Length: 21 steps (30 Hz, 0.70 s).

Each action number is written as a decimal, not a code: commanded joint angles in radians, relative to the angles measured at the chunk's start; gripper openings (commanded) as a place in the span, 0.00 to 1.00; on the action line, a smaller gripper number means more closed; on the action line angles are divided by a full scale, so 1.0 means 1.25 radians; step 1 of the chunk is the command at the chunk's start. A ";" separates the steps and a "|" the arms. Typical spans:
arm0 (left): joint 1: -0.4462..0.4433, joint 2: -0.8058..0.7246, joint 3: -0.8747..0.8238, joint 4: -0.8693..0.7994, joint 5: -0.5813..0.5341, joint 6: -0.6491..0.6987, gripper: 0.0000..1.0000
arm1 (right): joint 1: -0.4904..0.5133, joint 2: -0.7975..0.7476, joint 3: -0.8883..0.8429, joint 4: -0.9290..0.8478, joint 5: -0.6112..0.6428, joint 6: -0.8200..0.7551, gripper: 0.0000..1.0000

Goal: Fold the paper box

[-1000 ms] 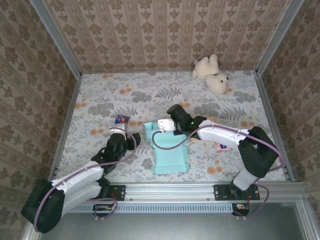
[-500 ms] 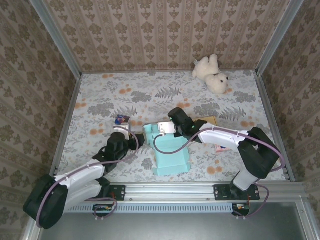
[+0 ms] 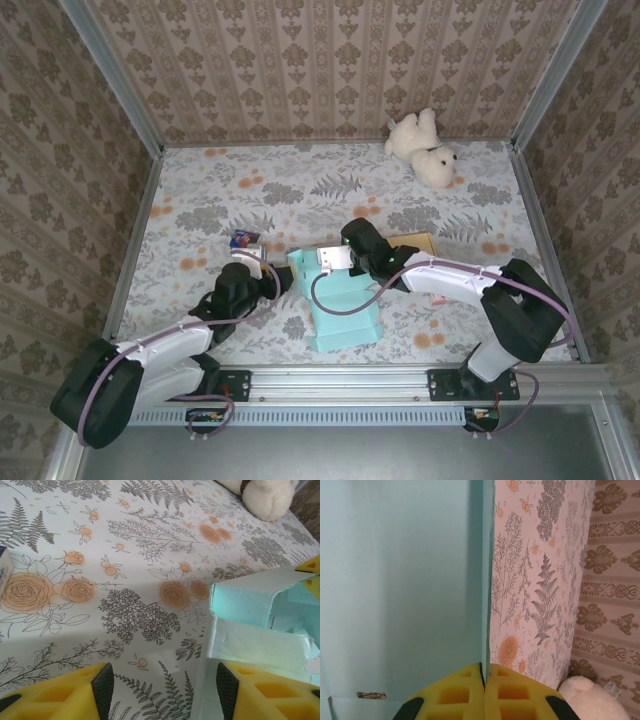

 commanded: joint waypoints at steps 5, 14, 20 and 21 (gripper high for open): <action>0.001 0.002 -0.015 0.038 0.016 0.011 0.57 | 0.005 -0.010 -0.008 0.039 -0.020 -0.009 0.00; -0.020 0.015 -0.016 0.065 0.025 0.010 0.52 | 0.006 -0.004 -0.006 0.052 -0.018 -0.008 0.00; -0.038 0.057 -0.006 0.089 0.016 0.015 0.48 | 0.016 0.007 -0.031 0.130 0.012 -0.037 0.00; -0.041 0.067 -0.004 0.092 0.013 0.015 0.48 | 0.018 0.010 -0.038 0.150 0.018 -0.048 0.00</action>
